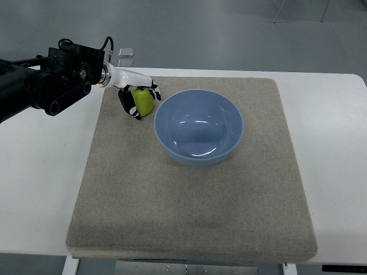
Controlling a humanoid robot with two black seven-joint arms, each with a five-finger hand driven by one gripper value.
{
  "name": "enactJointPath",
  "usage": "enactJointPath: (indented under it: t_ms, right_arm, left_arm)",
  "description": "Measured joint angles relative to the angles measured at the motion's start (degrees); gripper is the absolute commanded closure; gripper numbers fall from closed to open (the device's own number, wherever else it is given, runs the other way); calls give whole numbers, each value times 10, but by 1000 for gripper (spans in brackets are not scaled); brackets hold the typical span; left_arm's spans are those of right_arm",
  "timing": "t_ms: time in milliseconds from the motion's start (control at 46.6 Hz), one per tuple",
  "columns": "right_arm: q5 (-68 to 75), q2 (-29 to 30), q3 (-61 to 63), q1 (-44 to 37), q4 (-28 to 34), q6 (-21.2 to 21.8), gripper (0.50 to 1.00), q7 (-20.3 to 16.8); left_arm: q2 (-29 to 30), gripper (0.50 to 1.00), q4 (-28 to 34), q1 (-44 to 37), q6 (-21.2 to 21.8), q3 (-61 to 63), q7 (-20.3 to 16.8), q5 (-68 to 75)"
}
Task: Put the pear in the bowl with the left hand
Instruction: 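Lift the pear with the left hand, then carry the pear over the light blue bowl and lower it inside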
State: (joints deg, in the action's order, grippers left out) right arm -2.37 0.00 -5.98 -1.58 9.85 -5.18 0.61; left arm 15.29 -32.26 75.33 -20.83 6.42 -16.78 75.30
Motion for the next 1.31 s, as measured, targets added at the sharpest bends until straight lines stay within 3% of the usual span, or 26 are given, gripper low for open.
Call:
enactJointPath:
  t_ms: [64,86,772,1309]
  right_arm:
    - [0,0,0,0,0,0,576,0]
    - [0,0,0,0,0,0,576,0]
    - [0,0,0,0,0,0,576,0]
    - [0,0,0,0,0,0,576,0]
  left_arm:
    - [0,996,0,0,0,0,0,0]
    - [0,1000,0,0,0,0,0,0]
    - [-4,1000,-2,19,3,-42,1,-35]
    - [10,1000,-83,54,-2,-138,1,-61]
